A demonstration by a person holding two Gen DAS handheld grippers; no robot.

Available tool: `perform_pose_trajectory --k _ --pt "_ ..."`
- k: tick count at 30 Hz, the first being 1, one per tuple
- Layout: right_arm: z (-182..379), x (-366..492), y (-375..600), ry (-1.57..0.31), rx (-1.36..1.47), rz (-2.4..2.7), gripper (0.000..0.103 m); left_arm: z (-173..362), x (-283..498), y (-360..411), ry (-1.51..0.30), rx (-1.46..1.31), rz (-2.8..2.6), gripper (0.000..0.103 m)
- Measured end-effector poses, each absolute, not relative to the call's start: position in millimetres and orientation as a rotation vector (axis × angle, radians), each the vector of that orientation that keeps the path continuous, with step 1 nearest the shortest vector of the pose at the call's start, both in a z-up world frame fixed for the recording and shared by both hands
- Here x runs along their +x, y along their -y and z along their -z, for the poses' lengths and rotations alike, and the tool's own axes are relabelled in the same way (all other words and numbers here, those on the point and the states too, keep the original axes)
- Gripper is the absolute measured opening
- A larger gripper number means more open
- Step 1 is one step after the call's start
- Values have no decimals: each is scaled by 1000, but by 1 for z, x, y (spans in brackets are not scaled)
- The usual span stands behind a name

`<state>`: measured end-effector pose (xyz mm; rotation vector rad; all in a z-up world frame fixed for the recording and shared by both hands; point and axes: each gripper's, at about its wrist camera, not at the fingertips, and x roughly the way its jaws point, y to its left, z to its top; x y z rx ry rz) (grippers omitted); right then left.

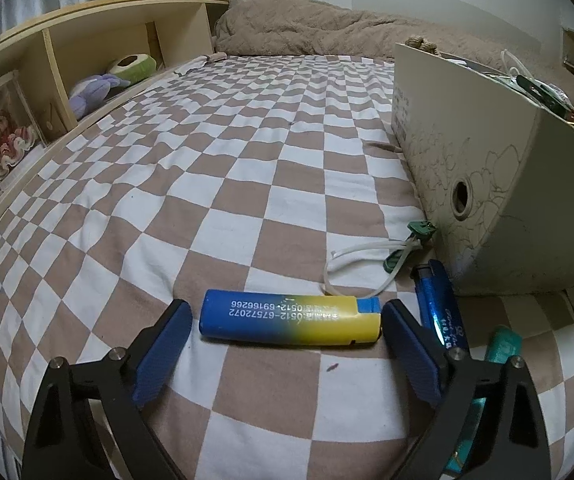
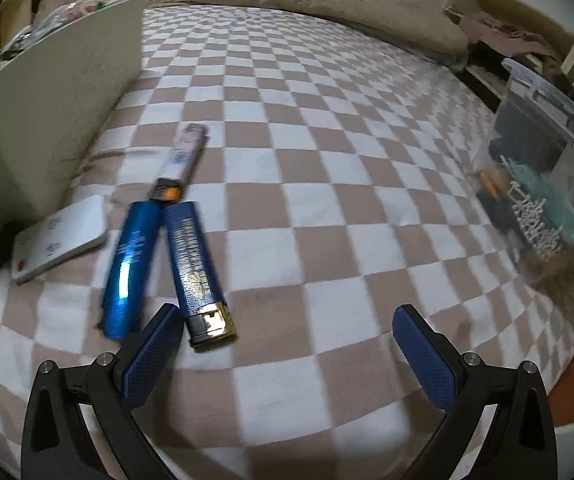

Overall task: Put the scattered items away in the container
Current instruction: 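Close the left tool on the yellow-blue lighter while the right tool grasps a blue lighter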

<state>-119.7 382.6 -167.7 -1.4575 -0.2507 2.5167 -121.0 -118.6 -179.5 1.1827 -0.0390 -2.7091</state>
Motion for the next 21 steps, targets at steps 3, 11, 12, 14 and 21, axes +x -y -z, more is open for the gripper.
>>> perform_pose_trajectory --k 3,11,12,14,21 --pt "169 -127 -400 198 -1457 -2497 103 179 -118 118 46 1161 2713 86" --pt "170 -145 -430 64 -1420 -2460 103 179 -116 115 56 1155 2719 83" --pt "168 -144 -430 54 -1400 -2455 103 179 -116 115 57 1155 2719 83" --pt "162 -140 -423 45 -1376 -2488 103 179 -116 115 61 1155 2718 83" --pt "165 -137 -383 75 -1418 -2619 103 179 -116 116 55 1156 2720 83"
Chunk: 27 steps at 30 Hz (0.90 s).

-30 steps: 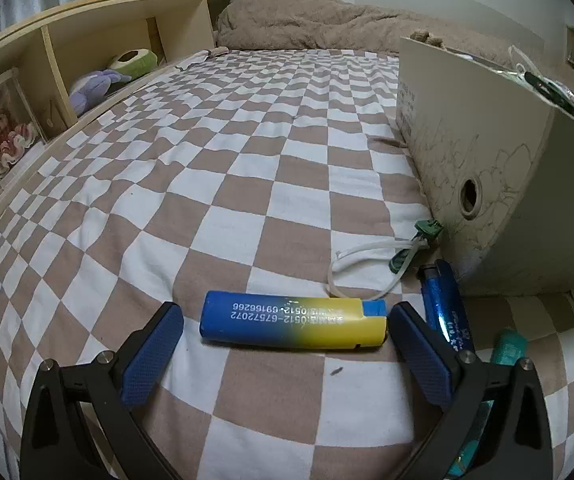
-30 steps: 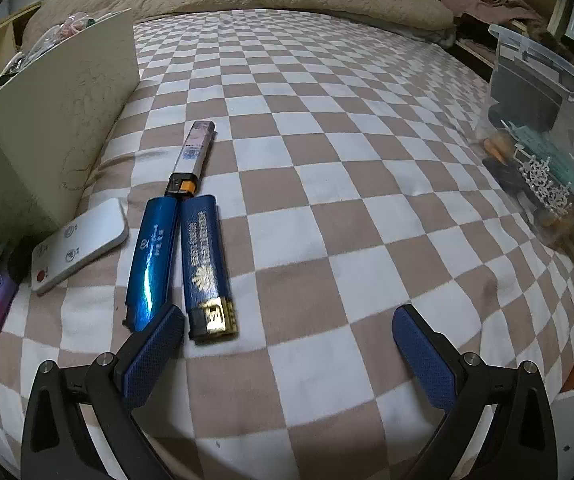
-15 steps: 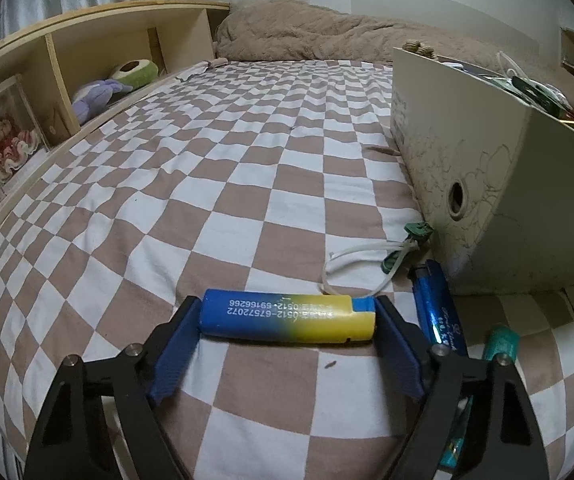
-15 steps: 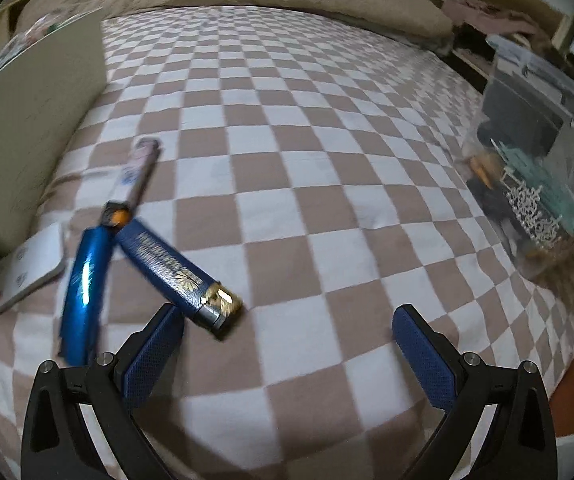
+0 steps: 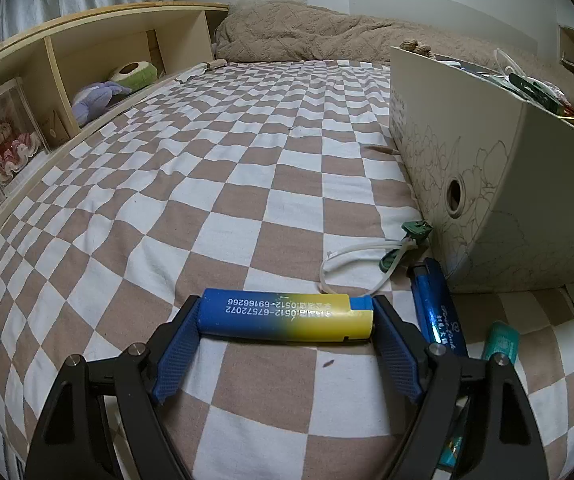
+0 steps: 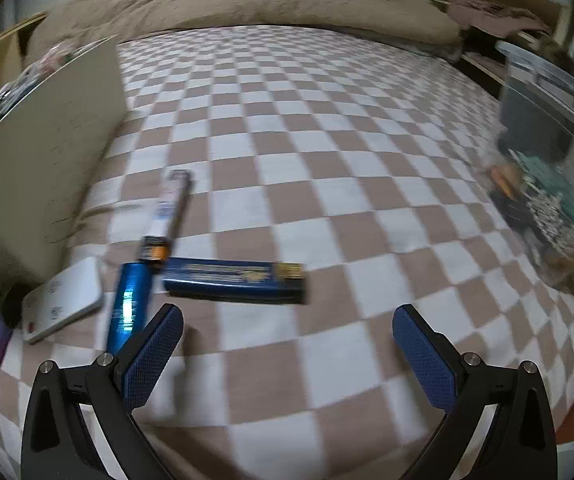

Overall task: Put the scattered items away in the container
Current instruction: 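Close the left tool on the yellow-blue lighter while the right tool grasps a blue lighter, then carry both lighters up and over the white box with both tools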

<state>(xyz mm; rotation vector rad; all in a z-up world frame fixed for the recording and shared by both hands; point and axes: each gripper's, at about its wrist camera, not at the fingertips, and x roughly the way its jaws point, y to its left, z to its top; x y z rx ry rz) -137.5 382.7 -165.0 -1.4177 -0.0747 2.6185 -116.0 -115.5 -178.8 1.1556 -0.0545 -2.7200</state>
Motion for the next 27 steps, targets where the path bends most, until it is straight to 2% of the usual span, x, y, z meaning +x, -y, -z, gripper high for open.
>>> perform_pose_trajectory --k 16,18,20,22,27 --pt "181 -159 -375 -53 -1453 -2654 102 179 -116 115 55 1154 2719 83" --pt "182 -156 -374 -48 -1435 -2658 97 179 -116 115 55 1154 2718 83" --pt "181 -154 -371 -33 -1412 -2669 87 179 -116 115 56 1154 2718 83" --pt "181 -153 -368 -11 -1391 -2677 83 179 -116 115 55 1154 2718 83" --pt "182 -148 -365 6 -1348 -2680 83 179 -116 115 55 1154 2718 83"
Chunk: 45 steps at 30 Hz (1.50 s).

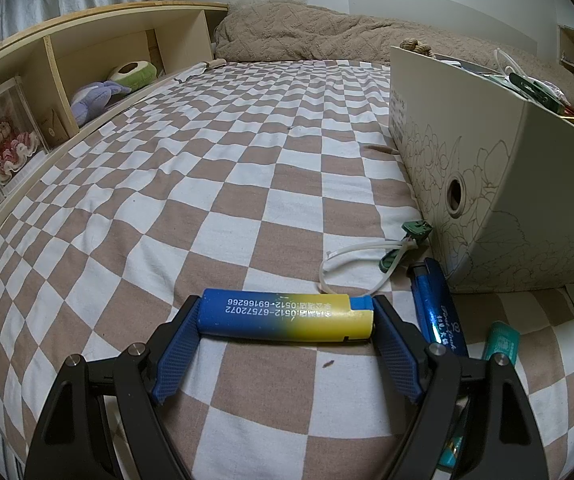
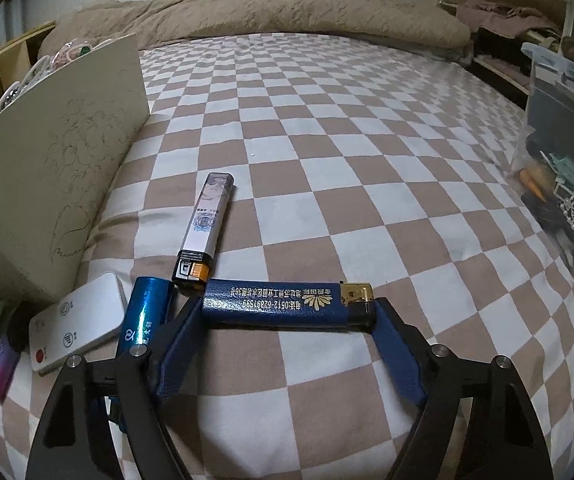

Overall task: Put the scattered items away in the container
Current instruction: 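Carry both lighters up and over the white box with both tools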

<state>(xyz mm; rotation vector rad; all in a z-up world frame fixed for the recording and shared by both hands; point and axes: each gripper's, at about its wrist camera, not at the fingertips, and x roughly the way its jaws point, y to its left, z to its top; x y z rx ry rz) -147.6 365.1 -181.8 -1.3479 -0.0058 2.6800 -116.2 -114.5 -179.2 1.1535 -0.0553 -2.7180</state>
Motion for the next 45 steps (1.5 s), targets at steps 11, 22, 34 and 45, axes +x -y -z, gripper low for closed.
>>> perform_pose_trajectory --k 11,22,34,45 --pt "178 -132 -368 -69 -1279 -2719 83 175 -111 116 64 1134 2723 83" --pt "166 -101 -358 -230 -1300 -2765 83 166 -94 114 -13 1167 2751 83" --pt "124 -88 -359 -440 -1275 -2849 83 123 -81 104 -113 1089 2816 83" --pt "65 -100 -323 -358 -1139 -3045 83 66 -86 71 -92 961 2959 83"
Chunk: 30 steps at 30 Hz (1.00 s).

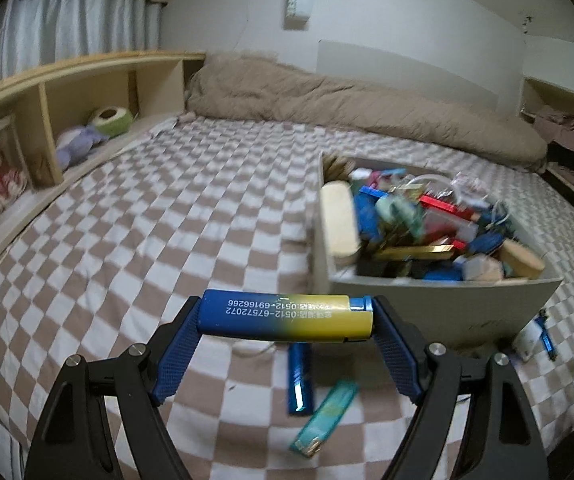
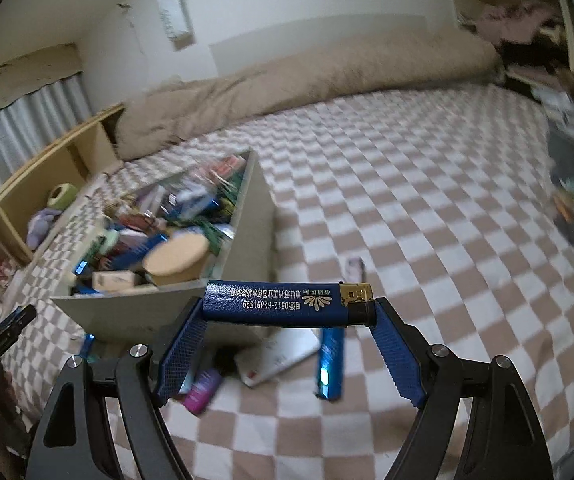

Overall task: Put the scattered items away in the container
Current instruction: 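Carry both lighters up and over the white box with both tools, then open the right tool to drop the blue lighter into the box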

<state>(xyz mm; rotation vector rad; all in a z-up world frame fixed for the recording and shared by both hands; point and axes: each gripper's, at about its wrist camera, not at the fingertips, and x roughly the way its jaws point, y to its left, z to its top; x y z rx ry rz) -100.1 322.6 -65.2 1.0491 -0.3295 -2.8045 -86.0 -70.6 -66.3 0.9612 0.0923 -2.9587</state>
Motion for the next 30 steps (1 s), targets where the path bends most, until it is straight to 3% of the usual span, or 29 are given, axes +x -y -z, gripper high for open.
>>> perform_pose_trajectory --k 15,30 --pt "17 -151 -267 181 880 2731 83 30 -117 28 -63 888 3092 83" --pt "9 -253 -191 186 1074 2505 83 35 -136 19 -30 921 3138 83"
